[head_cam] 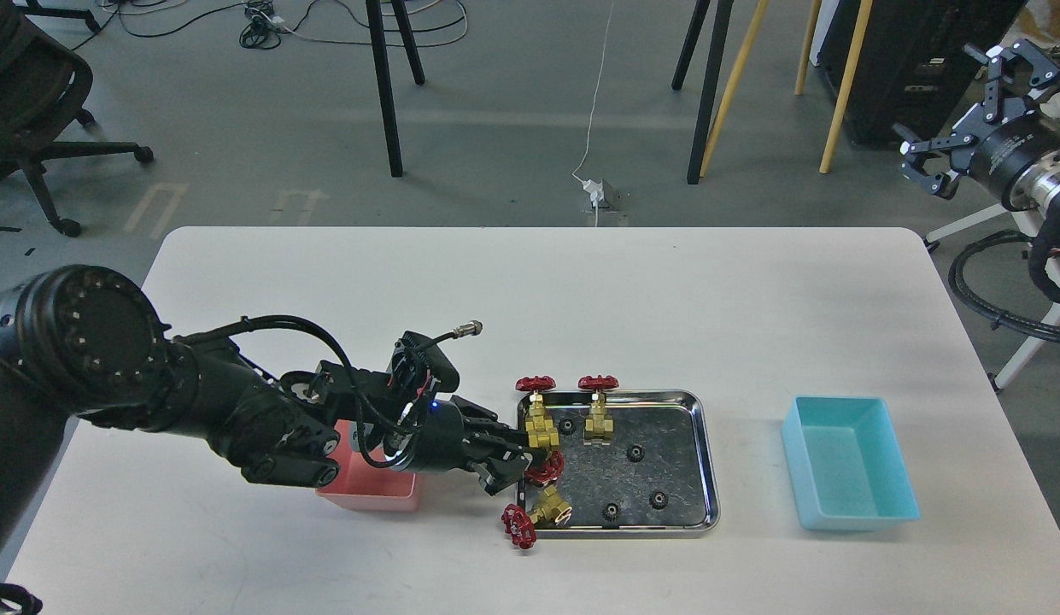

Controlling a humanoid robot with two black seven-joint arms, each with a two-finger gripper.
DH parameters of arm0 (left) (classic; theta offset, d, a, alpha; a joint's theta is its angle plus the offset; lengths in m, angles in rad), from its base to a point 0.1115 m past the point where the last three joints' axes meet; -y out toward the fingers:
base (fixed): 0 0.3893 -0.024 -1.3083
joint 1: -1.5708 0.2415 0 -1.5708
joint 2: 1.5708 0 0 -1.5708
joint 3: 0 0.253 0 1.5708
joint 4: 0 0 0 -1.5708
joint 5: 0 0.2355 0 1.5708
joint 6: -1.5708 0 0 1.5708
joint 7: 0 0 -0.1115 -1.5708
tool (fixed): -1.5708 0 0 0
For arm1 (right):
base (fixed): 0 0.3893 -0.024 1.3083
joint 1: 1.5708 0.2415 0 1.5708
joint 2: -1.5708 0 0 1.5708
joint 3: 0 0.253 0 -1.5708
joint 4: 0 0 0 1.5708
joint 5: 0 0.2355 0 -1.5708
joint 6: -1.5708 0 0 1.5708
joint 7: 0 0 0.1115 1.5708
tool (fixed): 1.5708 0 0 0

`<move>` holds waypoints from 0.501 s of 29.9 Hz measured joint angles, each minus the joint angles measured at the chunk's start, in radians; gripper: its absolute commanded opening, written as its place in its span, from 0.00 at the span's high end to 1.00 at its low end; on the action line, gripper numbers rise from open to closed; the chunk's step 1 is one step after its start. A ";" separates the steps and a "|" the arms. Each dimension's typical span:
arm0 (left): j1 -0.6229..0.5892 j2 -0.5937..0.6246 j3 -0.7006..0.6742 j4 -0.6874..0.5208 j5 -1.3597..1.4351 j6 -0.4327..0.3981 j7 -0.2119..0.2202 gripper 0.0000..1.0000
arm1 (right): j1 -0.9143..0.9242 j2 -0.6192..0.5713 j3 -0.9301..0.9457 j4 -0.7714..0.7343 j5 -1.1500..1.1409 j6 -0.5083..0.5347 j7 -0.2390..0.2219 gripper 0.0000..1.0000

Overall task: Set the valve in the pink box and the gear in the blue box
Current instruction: 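Align the left gripper around the nearest brass valve on the tray, then close the left gripper on the brass valve with red handwheel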

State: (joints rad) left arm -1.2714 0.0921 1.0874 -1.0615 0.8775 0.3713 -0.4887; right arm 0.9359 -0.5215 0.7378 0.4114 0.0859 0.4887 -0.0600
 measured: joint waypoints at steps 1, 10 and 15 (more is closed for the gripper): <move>0.000 0.000 0.000 0.000 0.000 0.000 0.000 0.79 | 0.000 0.000 0.000 -0.001 0.000 0.000 0.000 0.01; -0.002 0.014 -0.001 -0.003 0.001 0.002 0.000 0.79 | -0.003 0.000 0.000 -0.003 0.000 0.000 0.000 0.01; -0.002 0.025 -0.003 -0.009 0.003 0.002 0.000 0.79 | -0.003 0.000 0.000 -0.003 0.000 0.000 0.000 0.01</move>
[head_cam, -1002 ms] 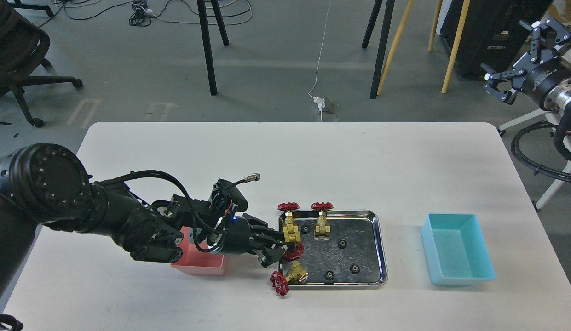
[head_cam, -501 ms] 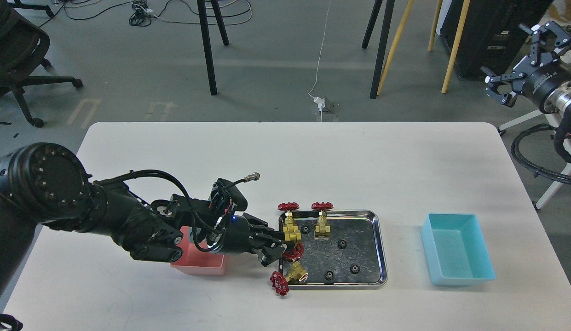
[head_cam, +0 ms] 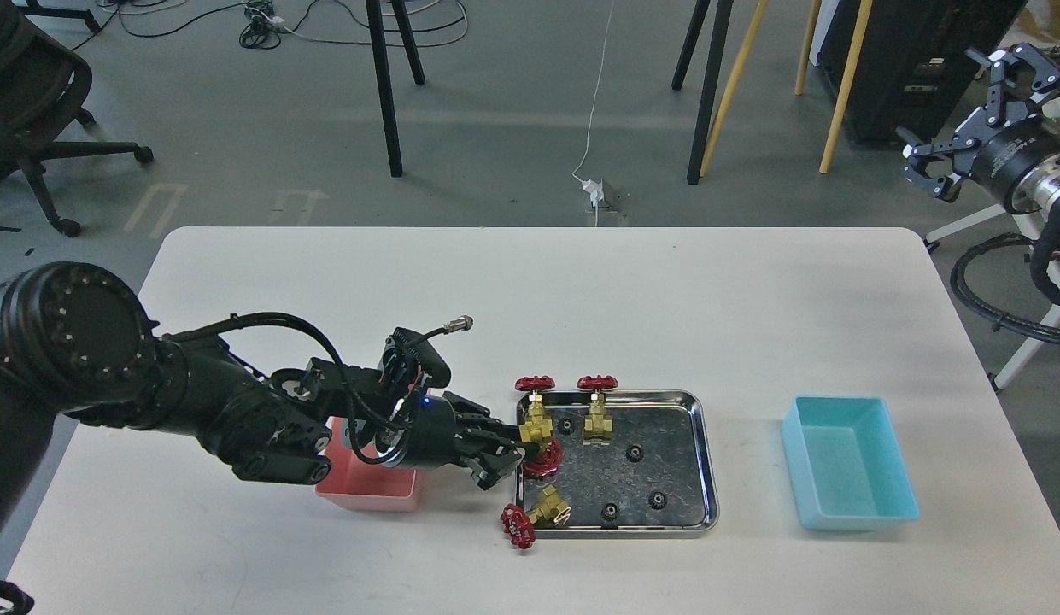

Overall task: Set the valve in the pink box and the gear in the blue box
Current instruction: 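Close the left gripper on the brass valve with red handwheel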

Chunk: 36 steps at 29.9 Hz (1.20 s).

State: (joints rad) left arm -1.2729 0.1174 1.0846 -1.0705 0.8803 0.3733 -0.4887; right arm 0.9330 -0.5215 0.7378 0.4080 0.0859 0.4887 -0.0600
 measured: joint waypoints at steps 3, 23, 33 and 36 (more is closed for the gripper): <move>0.000 0.007 -0.001 -0.010 0.000 0.001 0.000 0.79 | 0.000 0.000 0.000 0.000 0.000 0.000 0.000 0.01; -0.006 0.031 -0.020 -0.048 0.003 0.027 0.000 0.80 | -0.011 0.000 0.000 -0.001 0.000 0.000 -0.001 0.01; -0.009 0.049 -0.025 -0.068 0.002 0.028 0.000 0.80 | -0.011 0.000 0.001 -0.002 0.000 0.000 0.000 0.01; -0.009 0.054 -0.028 -0.073 0.003 0.028 0.000 0.80 | -0.008 0.000 0.002 -0.002 0.000 0.000 0.000 0.01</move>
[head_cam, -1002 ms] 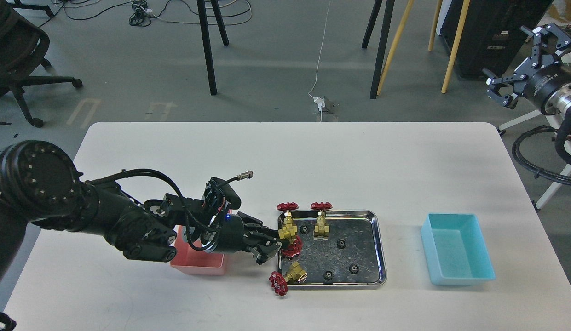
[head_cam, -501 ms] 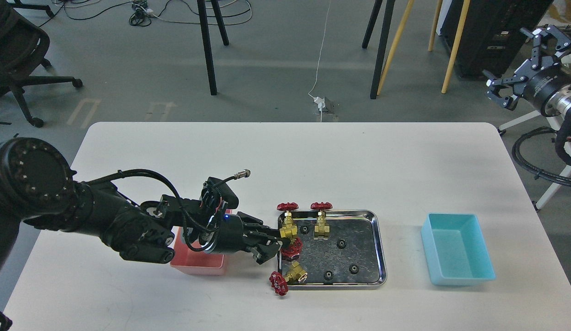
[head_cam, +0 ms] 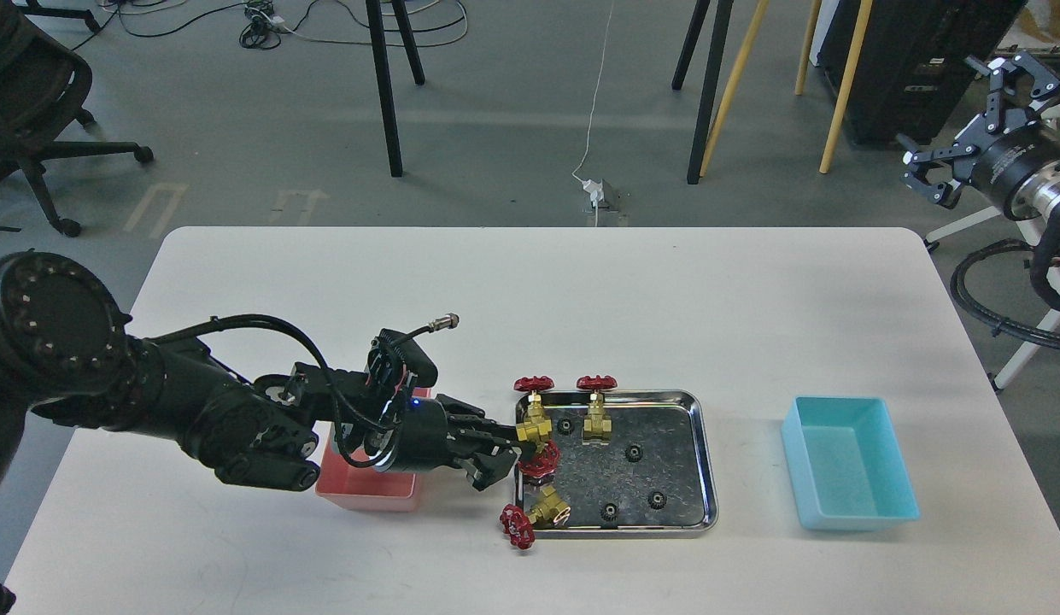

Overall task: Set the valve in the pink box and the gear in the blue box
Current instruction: 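Close the left gripper on the brass valve with red handwheel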

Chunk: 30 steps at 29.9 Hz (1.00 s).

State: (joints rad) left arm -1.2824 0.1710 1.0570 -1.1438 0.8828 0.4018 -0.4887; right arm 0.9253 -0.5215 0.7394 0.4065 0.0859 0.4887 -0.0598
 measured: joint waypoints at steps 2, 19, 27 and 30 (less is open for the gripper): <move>-0.001 0.008 -0.007 -0.008 0.001 0.000 0.000 0.80 | 0.001 0.000 0.000 0.000 0.000 0.000 0.000 0.01; -0.015 0.041 -0.023 -0.048 0.010 0.019 0.000 0.80 | 0.004 0.002 0.000 0.000 0.000 0.000 0.000 0.01; -0.042 0.058 -0.023 -0.072 0.010 0.020 0.000 0.80 | 0.011 0.002 0.005 0.003 0.000 0.000 0.000 0.01; -0.052 0.076 -0.027 -0.089 0.010 0.020 0.000 0.80 | 0.017 0.003 0.008 0.003 0.001 0.000 0.000 0.01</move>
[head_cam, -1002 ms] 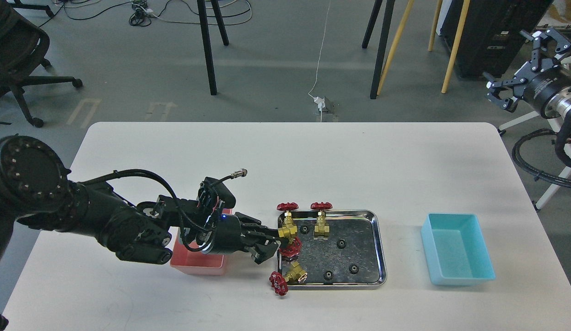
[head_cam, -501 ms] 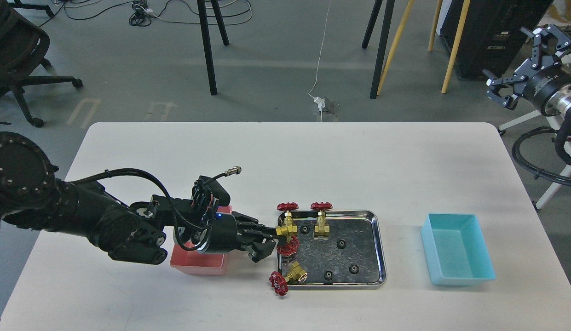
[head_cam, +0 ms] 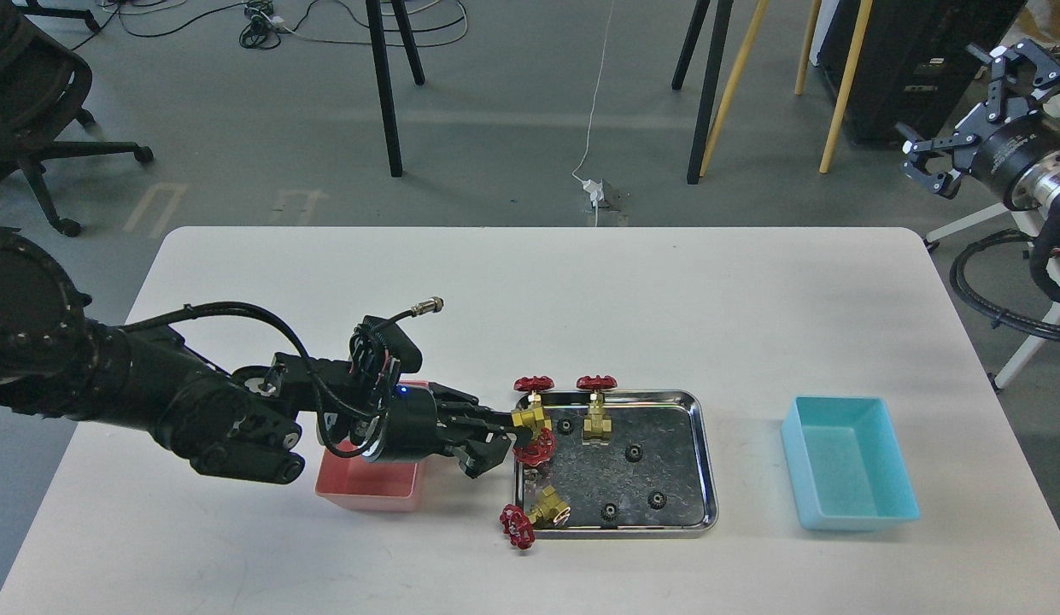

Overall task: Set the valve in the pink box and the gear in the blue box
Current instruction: 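Close the left gripper on the brass valve with red handwheel, then lift the valve and carry it over the pink box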

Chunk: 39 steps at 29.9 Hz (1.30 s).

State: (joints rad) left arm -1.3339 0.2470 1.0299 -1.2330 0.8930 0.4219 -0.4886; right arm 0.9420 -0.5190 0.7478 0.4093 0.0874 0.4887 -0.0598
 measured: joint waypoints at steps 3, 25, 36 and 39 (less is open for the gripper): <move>-0.005 0.020 -0.009 -0.019 0.000 0.000 0.000 0.80 | 0.016 0.005 0.001 0.000 0.001 0.000 0.000 0.01; -0.079 0.210 -0.062 -0.161 0.049 0.026 0.000 0.80 | 0.065 0.028 -0.005 -0.002 0.002 0.000 -0.001 0.01; -0.078 0.327 -0.085 -0.230 0.095 0.031 0.000 0.80 | 0.133 0.041 -0.001 -0.002 0.002 0.000 -0.002 0.01; -0.078 0.369 -0.091 -0.244 0.108 0.036 0.000 0.80 | 0.135 0.058 -0.001 -0.001 0.002 0.000 -0.002 0.01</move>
State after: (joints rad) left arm -1.4115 0.6163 0.9387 -1.4767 1.0015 0.4577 -0.4887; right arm 1.0774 -0.4613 0.7471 0.4080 0.0889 0.4887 -0.0614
